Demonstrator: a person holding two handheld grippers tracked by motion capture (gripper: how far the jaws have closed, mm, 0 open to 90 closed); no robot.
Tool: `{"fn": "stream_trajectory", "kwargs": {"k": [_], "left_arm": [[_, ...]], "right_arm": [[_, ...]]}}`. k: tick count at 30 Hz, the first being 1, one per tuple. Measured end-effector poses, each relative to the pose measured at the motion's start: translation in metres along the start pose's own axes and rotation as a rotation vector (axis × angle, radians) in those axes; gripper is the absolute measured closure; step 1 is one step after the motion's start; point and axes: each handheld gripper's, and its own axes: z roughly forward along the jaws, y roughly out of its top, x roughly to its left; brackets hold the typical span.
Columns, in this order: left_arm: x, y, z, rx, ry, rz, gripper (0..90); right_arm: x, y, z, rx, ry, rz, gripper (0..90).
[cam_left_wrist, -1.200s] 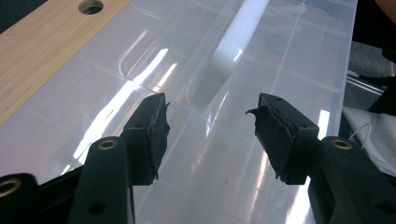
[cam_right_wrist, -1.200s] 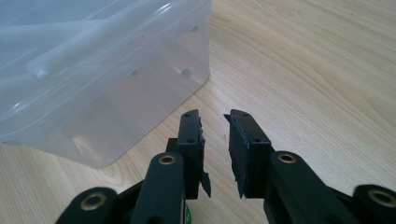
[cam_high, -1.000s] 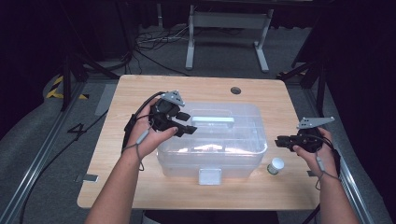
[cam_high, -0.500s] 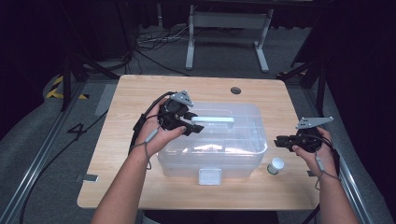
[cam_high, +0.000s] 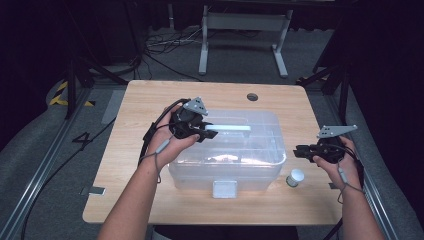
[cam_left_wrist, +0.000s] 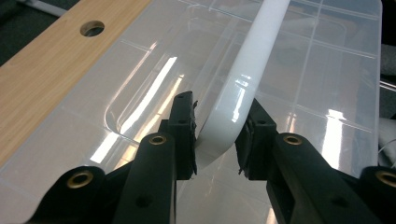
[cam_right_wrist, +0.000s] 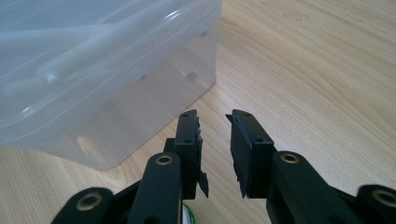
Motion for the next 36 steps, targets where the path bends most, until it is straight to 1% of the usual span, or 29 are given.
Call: {"fn": "stream_trajectory", "kwargs": {"k": [3,12,13,15,18,24,25,26,32,34,36], "left_arm": [[0.000,0.000,-0.001,-0.006,0.012,0.003,72.0],[0.001,0.005,-0.002,0.024,0.019,0.002,73.5],[0.001,0.006,-0.002,0.028,0.019,0.009,73.6],[0.002,0.007,-0.003,0.030,0.021,0.009,73.7],[0.004,0.009,-0.005,0.022,0.021,-0.003,73.8],[0.009,0.014,-0.006,0.026,0.014,-0.013,73.9],[0.011,0.016,-0.007,0.034,0.010,-0.015,73.9],[0.011,0.016,-0.007,0.028,0.011,-0.019,73.9],[0.017,0.023,-0.010,0.035,0.009,-0.028,73.9],[0.018,0.025,-0.010,0.040,0.017,-0.024,73.8],[0.019,0.028,-0.011,0.046,0.023,-0.024,73.7]], "right_arm": [[0.000,0.000,0.000,-0.001,0.000,0.002,73.1],[0.002,0.001,-0.002,-0.007,0.002,-0.002,73.2],[0.002,0.002,-0.002,-0.009,0.002,-0.003,73.1],[0.002,0.002,-0.002,-0.009,0.003,-0.003,73.2],[0.002,0.002,-0.003,-0.013,0.003,-0.005,73.2],[0.004,0.002,-0.006,-0.021,0.002,-0.010,73.2],[0.004,0.002,-0.007,-0.023,0.002,-0.008,73.2],[0.005,0.002,-0.007,-0.024,0.001,-0.008,73.2],[0.008,0.002,-0.011,-0.036,-0.003,-0.022,73.7],[0.010,0.002,-0.014,-0.044,0.000,-0.027,76.5],[0.011,0.002,-0.016,-0.050,0.011,-0.025,82.4]]}}
